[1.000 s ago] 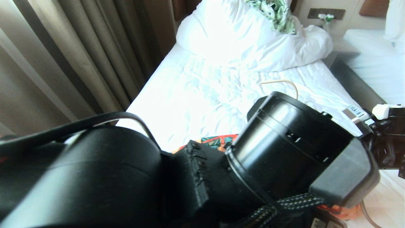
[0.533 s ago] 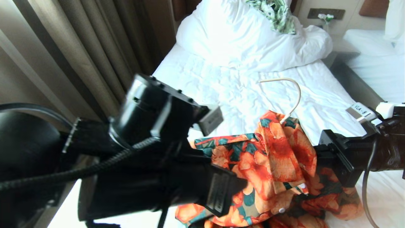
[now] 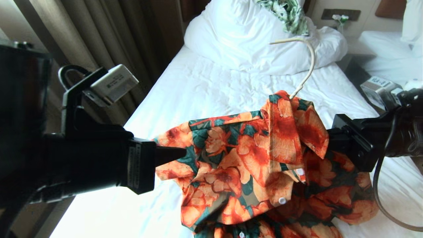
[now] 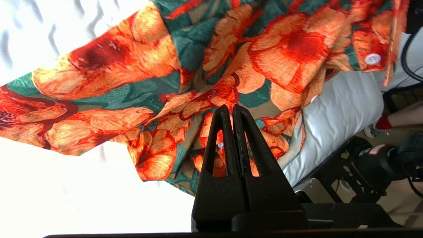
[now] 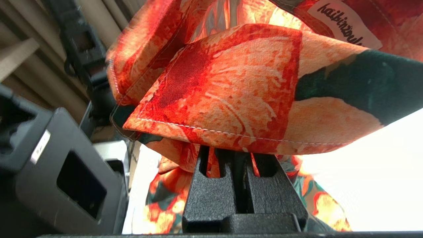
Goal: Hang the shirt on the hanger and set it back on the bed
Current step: Take the clothes hanger out of the clothes
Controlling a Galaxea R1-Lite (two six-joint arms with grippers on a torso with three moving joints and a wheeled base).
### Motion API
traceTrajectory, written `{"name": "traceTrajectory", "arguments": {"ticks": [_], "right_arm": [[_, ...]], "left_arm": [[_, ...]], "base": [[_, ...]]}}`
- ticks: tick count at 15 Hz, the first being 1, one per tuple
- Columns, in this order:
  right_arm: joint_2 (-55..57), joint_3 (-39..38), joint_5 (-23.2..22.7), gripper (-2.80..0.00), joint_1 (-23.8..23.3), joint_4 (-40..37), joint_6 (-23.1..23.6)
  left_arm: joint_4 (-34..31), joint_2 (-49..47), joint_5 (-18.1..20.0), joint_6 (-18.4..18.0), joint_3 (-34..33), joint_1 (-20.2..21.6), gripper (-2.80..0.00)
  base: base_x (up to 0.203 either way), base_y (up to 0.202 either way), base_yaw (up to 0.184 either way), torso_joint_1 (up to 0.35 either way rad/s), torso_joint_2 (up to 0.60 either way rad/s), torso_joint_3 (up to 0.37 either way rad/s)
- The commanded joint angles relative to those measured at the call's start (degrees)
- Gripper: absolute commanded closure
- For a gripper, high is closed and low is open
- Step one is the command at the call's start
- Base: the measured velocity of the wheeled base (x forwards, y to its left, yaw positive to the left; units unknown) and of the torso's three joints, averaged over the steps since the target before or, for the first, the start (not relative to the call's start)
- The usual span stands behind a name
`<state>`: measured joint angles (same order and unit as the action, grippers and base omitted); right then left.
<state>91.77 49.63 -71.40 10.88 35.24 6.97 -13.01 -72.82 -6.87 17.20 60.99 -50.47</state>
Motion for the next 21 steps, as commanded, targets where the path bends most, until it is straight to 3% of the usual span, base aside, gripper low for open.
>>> {"name": "traceTrajectory", "arguments": {"ticks": [1,3,8,13,21], "right_arm": [[1.99,3.25,0.61,0.0,1.38,0.18,-2.9],[2.53,5.89,2.26,0.0,4.4,0.18,-6.9],[2.74,8.98,6.76,0.0,10.88,-2.27,-7.51],[3.76,9.52,14.84,0.0,16.9,-2.27,-7.5],[4.72,10.03,18.47,0.0,21.37,-2.13,-7.5]], "left_arm": [[0.32,1.81,-0.61,-0.01,-0.14,0.1,0.0],[2.46,-0.18,-2.37,-0.45,1.2,-0.05,0.0],[5.97,-2.74,-11.38,-8.12,8.1,-1.87,0.0],[5.89,1.58,-13.85,-8.32,9.01,-4.67,0.0],[8.25,-2.71,-14.77,-8.3,9.68,-7.11,0.0]], "base": [[0.0,0.0,0.0,0.0,0.0,0.0],[0.0,0.0,0.0,0.0,0.0,0.0],[0.0,0.0,0.0,0.0,0.0,0.0],[0.0,0.0,0.0,0.0,0.0,0.0],[0.0,0.0,0.0,0.0,0.0,0.0]]}}
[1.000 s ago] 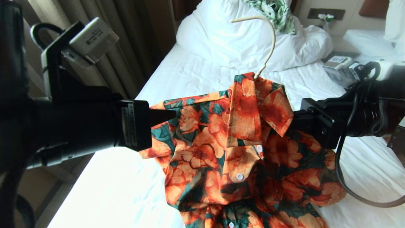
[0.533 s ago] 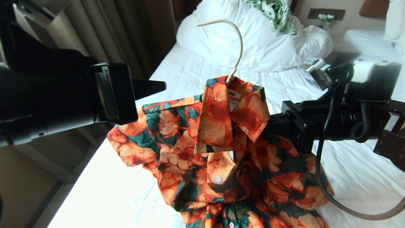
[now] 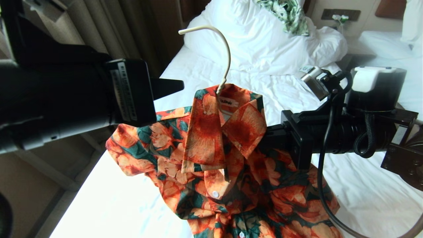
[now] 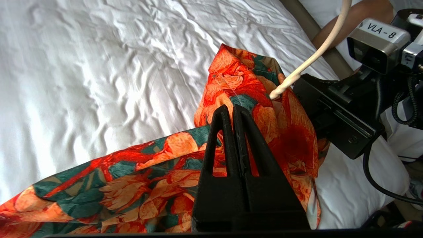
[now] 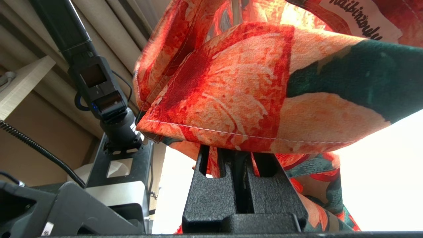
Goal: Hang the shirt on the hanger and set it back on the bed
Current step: Take the clothes hanger out of the clothes
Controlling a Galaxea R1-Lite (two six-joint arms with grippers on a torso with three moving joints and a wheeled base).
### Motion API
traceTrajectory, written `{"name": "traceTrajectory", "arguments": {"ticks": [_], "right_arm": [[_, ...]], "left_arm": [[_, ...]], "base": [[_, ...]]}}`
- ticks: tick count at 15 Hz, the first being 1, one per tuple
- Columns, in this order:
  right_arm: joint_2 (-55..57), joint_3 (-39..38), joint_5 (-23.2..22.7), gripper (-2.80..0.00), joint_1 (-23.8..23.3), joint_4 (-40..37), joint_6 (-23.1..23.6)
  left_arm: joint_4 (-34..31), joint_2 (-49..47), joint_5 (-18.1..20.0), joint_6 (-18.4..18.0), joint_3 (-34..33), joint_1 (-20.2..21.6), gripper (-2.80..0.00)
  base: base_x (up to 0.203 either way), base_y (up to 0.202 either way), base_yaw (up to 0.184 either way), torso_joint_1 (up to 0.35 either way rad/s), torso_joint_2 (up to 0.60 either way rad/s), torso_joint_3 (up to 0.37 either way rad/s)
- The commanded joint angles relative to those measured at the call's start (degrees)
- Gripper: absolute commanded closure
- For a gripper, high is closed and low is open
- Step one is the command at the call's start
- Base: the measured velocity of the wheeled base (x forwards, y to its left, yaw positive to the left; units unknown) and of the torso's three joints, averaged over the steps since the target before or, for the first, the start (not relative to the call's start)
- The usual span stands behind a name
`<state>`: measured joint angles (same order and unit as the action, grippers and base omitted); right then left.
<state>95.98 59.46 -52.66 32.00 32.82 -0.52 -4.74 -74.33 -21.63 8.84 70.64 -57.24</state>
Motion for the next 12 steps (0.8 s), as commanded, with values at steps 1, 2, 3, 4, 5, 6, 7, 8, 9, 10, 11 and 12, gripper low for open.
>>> {"name": "traceTrajectory", "arguments": {"ticks": [1,2,3,4,5,6,7,8,9,10,11,12], "right_arm": [[0.75,0.52,-0.08,0.0,0.31,0.28,0.0],[1.15,0.75,-0.07,0.0,0.34,0.32,0.0],[1.49,1.16,-0.01,0.0,0.34,0.32,0.0],[1.68,1.27,0.02,0.0,0.34,0.32,0.0],[1.84,1.41,0.31,0.0,0.34,0.4,0.08],[1.84,1.45,0.93,0.0,0.34,0.41,0.08],[1.84,1.45,1.07,0.0,0.34,0.41,0.17],[1.84,1.45,1.07,0.0,0.34,0.41,0.17],[1.84,1.45,1.07,0.0,0.34,0.49,0.17],[1.68,1.41,1.07,0.0,0.34,0.49,0.17],[1.49,1.36,1.07,0.0,0.34,0.49,0.17],[1.38,1.45,1.07,0.0,0.34,0.49,0.17]], "left_arm": [[0.0,-1.68,-0.78,0.04,-0.06,-0.68,0.0],[0.0,-1.99,-1.16,0.04,0.12,-0.88,-2.8],[0.0,-1.99,-1.22,0.04,0.67,-1.35,-2.8],[0.0,-2.04,-1.3,0.04,1.36,-1.63,-2.8],[0.0,-2.2,-1.31,0.04,1.51,-1.64,-2.8],[0.0,-2.85,-1.36,0.04,1.83,-1.78,-2.8],[0.04,-3.49,-1.38,0.04,2.05,-1.82,-2.8],[0.27,-4.36,-1.39,0.04,2.58,-1.82,-2.8],[0.81,-4.74,-1.46,-0.2,2.81,-1.82,-2.8],[3.03,-6.37,-2.22,-1.56,2.93,-1.88,-2.8],[6.47,-8.08,-3.61,-3.82,3.08,-2.25,-2.8],[8.74,-9.37,-4.88,-5.95,3.33,-3.22,-2.8]], "base": [[0.0,0.0,0.0,0.0,0.0,0.0],[0.0,0.0,0.0,0.0,0.0,0.0],[0.0,0.0,0.0,0.0,0.0,0.0],[0.0,0.0,0.0,0.0,0.0,0.0],[0.0,0.0,0.0,0.0,0.0,0.0],[0.0,0.0,0.0,0.0,0.0,0.0],[0.0,0.0,0.0,0.0,0.0,0.0],[0.0,0.0,0.0,0.0,0.0,0.0],[0.0,0.0,0.0,0.0,0.0,0.0],[0.0,0.0,0.0,0.0,0.0,0.0],[0.0,0.0,0.0,0.0,0.0,0.0],[0.0,0.0,0.0,0.0,0.0,0.0]]}}
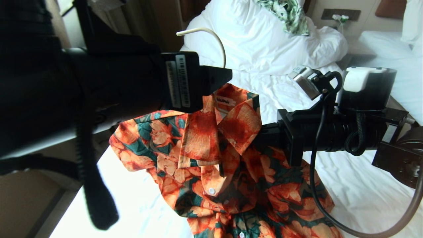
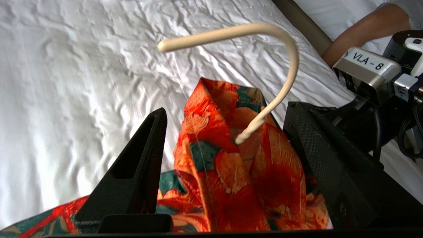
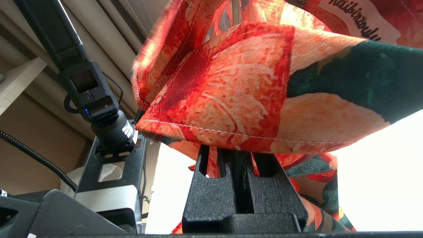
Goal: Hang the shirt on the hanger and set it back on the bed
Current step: Take the clothes hanger out of the clothes
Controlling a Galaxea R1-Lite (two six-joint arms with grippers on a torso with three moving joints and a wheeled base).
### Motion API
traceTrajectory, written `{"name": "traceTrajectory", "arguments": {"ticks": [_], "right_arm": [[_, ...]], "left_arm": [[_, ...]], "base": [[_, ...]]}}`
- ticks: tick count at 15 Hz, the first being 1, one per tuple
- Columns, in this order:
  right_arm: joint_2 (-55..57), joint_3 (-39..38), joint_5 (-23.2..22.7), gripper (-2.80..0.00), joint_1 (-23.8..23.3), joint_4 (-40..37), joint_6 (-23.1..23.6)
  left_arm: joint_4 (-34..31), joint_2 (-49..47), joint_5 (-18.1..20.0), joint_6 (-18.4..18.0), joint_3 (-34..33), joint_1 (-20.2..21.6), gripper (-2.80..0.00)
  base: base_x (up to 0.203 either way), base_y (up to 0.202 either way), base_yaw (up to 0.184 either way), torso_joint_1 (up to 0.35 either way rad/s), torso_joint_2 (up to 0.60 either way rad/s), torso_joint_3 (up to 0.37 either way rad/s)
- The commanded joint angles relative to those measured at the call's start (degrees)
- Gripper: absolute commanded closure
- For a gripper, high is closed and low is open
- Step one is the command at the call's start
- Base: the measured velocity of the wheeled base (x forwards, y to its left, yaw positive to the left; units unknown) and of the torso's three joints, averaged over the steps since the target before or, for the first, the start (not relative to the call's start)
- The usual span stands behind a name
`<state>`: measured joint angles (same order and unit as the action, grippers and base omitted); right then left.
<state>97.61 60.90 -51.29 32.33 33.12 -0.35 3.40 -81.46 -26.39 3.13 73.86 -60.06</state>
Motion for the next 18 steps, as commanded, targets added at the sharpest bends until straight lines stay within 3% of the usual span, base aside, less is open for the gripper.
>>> {"name": "traceTrajectory", "arguments": {"ticks": [1,5,16,17,18], "right_arm": [[-0.41,-0.01,-0.3,0.0,0.01,0.19,0.0],[-1.64,-0.08,-0.3,0.0,-0.07,0.1,-0.26],[-2.43,-0.08,-0.3,0.0,-0.15,-0.25,-0.35],[-2.52,-0.08,-0.3,0.0,-0.07,-0.25,-0.35],[-2.52,-0.08,-0.3,0.0,-0.14,-0.25,-0.35]], "left_arm": [[1.75,-3.35,-1.44,-1.88,0.45,-1.05,-2.8],[5.16,-6.23,-4.68,-5.03,1.1,-2.26,-2.8],[6.02,-8.71,-7.33,-4.97,3.66,-2.26,-2.8],[6.09,-8.89,-7.71,-4.97,3.84,-2.26,0.0],[6.09,-8.85,-7.71,-4.9,4.25,-2.26,0.0]], "base": [[0.0,0.0,0.0,0.0,0.0,0.0],[0.0,0.0,0.0,0.0,0.0,0.0],[0.0,0.0,0.0,0.0,0.0,0.0],[0.0,0.0,0.0,0.0,0.0,0.0],[0.0,0.0,0.0,0.0,0.0,0.0]]}}
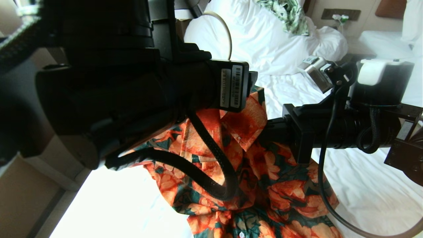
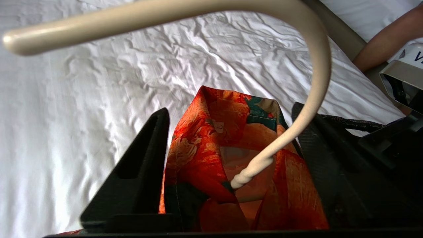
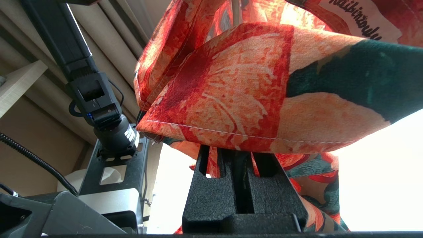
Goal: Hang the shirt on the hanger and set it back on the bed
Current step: Take the clothes hanger out of the clothes
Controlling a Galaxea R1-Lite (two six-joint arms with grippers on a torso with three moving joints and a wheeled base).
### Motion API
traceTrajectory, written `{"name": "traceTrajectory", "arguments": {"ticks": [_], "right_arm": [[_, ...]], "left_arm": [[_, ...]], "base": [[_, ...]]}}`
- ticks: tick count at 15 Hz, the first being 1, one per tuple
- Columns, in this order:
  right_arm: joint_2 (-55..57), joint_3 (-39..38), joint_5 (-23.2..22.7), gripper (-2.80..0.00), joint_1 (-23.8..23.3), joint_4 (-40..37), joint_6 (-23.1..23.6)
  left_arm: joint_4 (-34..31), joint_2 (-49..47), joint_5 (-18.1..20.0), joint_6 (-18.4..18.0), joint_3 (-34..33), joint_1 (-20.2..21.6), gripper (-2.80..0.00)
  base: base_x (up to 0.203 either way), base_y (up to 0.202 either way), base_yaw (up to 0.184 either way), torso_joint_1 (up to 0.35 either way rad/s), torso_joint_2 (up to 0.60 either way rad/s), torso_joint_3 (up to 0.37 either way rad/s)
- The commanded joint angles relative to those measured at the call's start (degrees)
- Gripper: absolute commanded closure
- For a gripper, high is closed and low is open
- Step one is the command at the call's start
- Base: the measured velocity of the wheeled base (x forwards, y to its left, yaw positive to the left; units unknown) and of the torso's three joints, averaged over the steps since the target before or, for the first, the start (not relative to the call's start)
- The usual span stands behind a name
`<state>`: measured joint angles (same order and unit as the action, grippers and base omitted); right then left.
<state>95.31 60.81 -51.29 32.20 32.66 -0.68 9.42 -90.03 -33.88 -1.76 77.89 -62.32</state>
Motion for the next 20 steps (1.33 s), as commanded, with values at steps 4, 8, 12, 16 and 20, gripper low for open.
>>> {"name": "traceTrajectory", "arguments": {"ticks": [4,8,12,16,20], "right_arm": [[-0.99,0.01,0.97,0.0,0.06,-0.03,-0.02],[-1.53,-0.07,2.99,0.0,-0.15,-0.49,-0.02],[-3.09,-0.01,4.29,0.0,-0.47,-2.72,0.24],[-4.16,0.1,5.93,0.0,-0.38,-4.53,0.16],[-4.43,0.11,7.7,-2.8,-0.03,-4.23,0.33]], "left_arm": [[0.0,0.03,-0.31,-0.2,0.91,0.0,0.0],[0.07,-0.12,-0.66,-0.65,2.83,0.0,0.0],[2.0,-1.31,-0.75,-0.65,2.36,0.0,0.0],[2.0,-1.64,-1.1,-0.71,2.62,0.0,0.0],[1.98,-1.36,-1.01,-0.69,2.44,-0.07,0.0]], "base": [[0.0,0.0,0.0,0.0,0.0,0.0],[0.0,0.0,0.0,0.0,0.0,0.0],[0.0,0.0,0.0,0.0,0.0,0.0],[0.0,0.0,0.0,0.0,0.0,0.0],[0.0,0.0,0.0,0.0,0.0,0.0]]}}
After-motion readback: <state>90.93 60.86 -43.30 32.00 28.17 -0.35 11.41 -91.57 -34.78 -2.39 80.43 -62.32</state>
